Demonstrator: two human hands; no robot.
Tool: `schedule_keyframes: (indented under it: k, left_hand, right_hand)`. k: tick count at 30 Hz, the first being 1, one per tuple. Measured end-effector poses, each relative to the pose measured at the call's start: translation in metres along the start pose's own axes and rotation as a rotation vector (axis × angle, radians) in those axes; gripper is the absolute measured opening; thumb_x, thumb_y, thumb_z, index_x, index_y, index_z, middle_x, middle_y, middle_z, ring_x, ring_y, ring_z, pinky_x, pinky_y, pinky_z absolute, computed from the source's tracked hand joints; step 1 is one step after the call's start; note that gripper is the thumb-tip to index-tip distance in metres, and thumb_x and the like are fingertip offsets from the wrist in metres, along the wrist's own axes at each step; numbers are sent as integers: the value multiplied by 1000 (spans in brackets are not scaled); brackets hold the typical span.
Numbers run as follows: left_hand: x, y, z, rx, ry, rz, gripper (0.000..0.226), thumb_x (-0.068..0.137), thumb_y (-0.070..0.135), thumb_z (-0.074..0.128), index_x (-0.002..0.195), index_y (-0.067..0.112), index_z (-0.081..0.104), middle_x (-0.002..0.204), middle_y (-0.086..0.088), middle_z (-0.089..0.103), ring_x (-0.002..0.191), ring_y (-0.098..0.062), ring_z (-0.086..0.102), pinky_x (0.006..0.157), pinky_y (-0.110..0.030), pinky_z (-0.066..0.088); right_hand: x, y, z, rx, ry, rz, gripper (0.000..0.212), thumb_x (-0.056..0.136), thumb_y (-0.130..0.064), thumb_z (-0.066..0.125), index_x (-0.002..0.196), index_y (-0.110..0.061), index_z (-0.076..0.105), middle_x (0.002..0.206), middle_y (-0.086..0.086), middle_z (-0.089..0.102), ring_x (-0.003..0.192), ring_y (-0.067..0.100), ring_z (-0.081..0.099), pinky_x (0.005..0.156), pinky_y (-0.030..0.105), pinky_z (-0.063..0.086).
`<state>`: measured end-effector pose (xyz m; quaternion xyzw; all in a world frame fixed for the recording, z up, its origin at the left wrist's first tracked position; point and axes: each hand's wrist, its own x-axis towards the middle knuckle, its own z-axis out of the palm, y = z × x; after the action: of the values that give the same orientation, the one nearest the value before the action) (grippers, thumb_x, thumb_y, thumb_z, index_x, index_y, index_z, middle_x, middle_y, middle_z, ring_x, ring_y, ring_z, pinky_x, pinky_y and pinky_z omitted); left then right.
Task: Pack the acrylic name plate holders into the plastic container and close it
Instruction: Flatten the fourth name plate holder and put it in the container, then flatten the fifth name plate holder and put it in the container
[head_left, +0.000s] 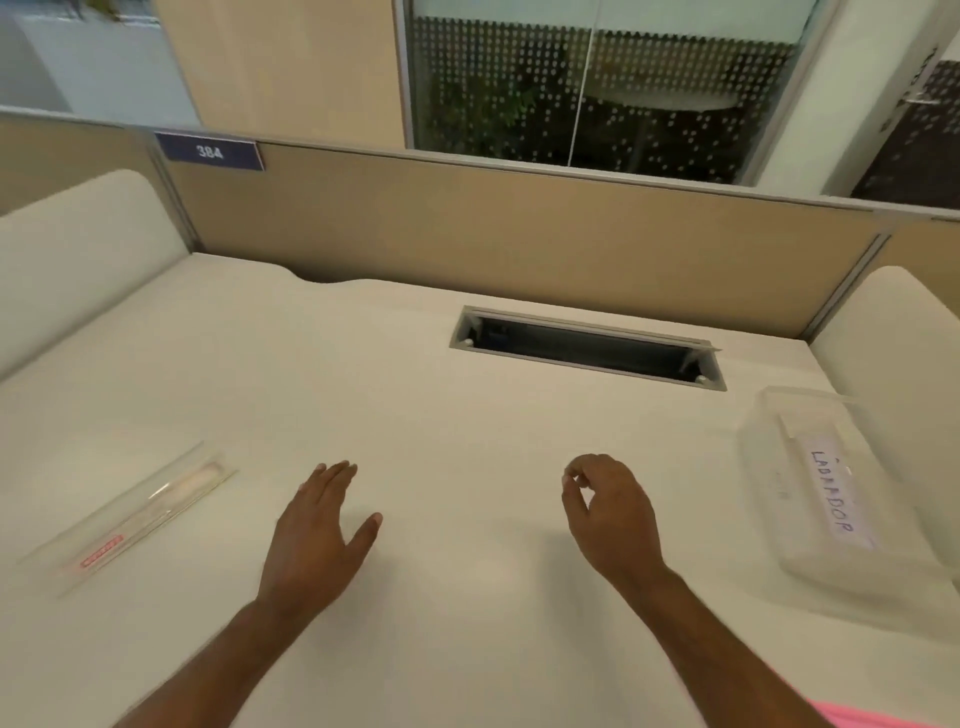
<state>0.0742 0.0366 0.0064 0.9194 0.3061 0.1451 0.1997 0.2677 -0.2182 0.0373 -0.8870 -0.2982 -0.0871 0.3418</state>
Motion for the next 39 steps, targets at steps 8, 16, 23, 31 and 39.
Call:
schedule_keyframes:
  k: [8,16,23,31,39]
  left_hand:
    - [-12,-108,-72,72,207,-194,48,83,14,74,128,6,60,132,-12,60,129,-34,51,103,-50,45]
    - [-12,-184,-101,244,314,-287,44,78,-1,71,121,1,63,118,-16,65,109,-38,60,89,-51,49]
    - [2,-215,-104,229,197,-427,25,87,3,47,83,15,68,80,-8,69,68,-32,58,59,-37,47]
    - [16,-190,-92,120,296,-285,27,93,6,53,102,20,74,97,-4,75,86,-31,65,67,-33,43]
    - [28,-113,-87,59,268,80,28,86,11,50,94,20,75,91,5,76,81,-23,69,71,-29,48]
  right_hand:
    - [20,-108,90,135,-210,-157,5,88,-17,57,90,-20,61,86,-8,60,83,14,55,73,29,46]
    - [26,-192,157,157,-387,-232,13,92,-23,52,100,-18,62,95,-4,62,91,17,55,78,31,46]
    - [28,-233,185,157,-474,-259,17,92,-25,53,104,-17,61,99,-2,62,94,18,56,76,31,45]
    - [42,-223,178,100,-542,-326,50,85,-27,64,132,-19,49,134,-1,50,125,18,43,99,33,42]
    - [40,-189,145,-11,-491,-419,75,79,-28,71,146,-24,36,149,-1,37,138,17,31,112,32,30]
